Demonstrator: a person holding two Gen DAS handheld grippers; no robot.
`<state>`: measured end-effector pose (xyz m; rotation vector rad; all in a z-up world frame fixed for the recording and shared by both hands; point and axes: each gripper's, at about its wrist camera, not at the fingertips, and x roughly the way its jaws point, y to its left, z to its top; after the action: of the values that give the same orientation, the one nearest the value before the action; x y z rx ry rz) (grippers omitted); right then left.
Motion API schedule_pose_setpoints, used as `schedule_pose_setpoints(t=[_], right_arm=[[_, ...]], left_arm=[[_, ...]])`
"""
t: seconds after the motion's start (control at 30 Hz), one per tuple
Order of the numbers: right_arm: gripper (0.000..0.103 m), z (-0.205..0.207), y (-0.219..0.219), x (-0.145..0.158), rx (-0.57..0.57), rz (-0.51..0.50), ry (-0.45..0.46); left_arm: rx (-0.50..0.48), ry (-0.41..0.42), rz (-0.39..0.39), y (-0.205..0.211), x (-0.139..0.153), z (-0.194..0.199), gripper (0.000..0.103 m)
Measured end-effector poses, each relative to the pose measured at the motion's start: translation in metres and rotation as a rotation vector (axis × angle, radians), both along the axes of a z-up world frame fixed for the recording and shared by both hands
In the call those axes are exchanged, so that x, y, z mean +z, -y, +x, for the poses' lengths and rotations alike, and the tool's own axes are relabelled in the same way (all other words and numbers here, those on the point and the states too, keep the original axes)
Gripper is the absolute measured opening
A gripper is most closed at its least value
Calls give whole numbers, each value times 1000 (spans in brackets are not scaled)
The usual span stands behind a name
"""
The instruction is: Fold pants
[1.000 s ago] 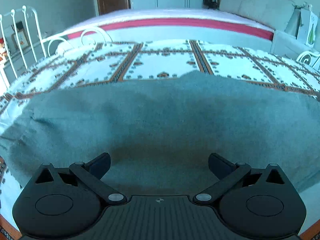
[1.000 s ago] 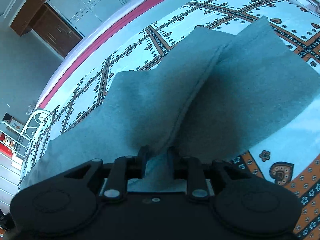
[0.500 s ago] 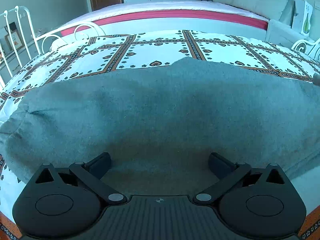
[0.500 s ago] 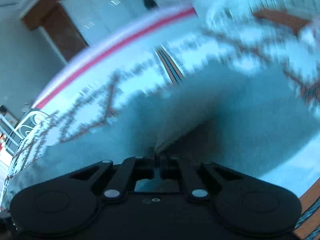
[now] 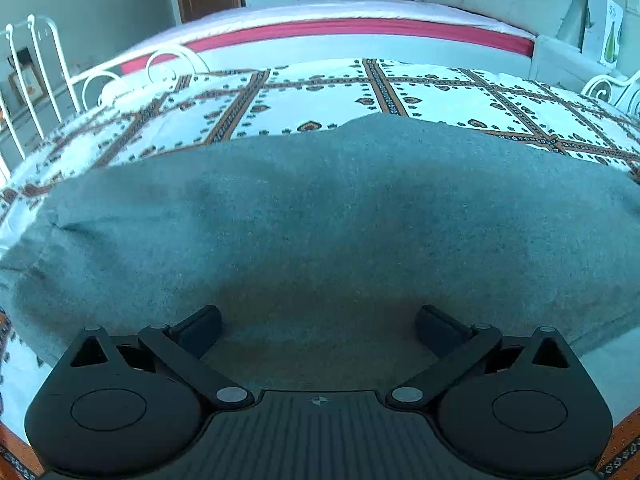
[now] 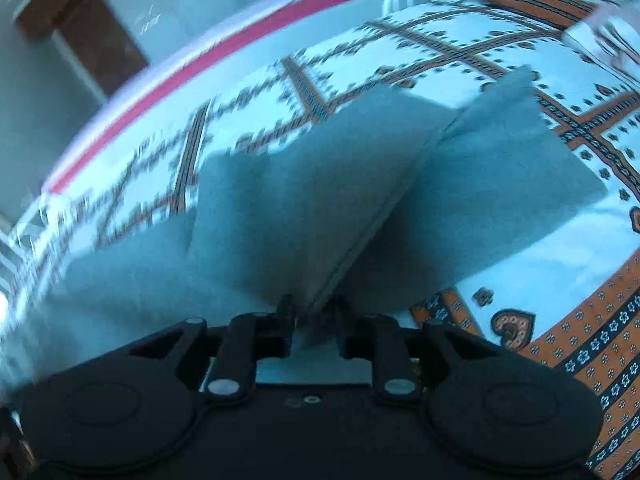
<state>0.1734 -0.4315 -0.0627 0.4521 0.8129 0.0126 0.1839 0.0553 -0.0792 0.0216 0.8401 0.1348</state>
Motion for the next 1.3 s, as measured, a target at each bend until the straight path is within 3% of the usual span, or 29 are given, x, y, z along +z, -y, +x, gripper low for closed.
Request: schedule_pose_setpoints(t=[0.27,0.47,0.57,0.67,0.77,0.83,0.87,0.9,0.97,1.03,1.1,1.17,1.23,1.27,1.3], right_arm=[[22,11,61,-7,-219,222,53],[29,33,76,-18,-250,212,45],[35,34,86,-18,-293,225,76],[41,48,94,-21,-266,264,107],[35,65,93,-28,-205,371,-2],[10,73,76,-11,-126,293,-4],[0,74,64,5,-102,165,47],[0,68,50,29,-82,31,185],[0,52,40,59,-39,31,404],[0,39,31,71,-36,-50,478],[0,36,35,63,-75,-72,397],[0,41,43,39,-124,-130,198],[1,53,61,-4,-134,-46,-67],[0,50,71,-13,-152,24,-69],[6,46,80,-11,-171,72,-35]], left_arm=[[-5,-6,-12,0,-2,2,103],[-6,-5,-8,0,-2,3,103],[-9,-3,-7,0,-3,3,103],[-10,0,-3,0,-3,2,103],[-9,-4,-3,1,-2,3,103],[-8,-5,-5,1,-2,3,103],[-10,-4,-3,2,-2,4,103],[-12,-4,-2,2,-2,4,103],[-11,-3,-6,2,-2,3,103],[-14,-2,-7,1,-2,3,103],[-14,-4,-11,1,-2,3,103],[-12,-6,-11,1,-2,4,103],[-7,-8,-13,1,-2,5,103],[-5,-9,-14,1,-2,5,103],[-4,-9,-14,2,-1,5,103]])
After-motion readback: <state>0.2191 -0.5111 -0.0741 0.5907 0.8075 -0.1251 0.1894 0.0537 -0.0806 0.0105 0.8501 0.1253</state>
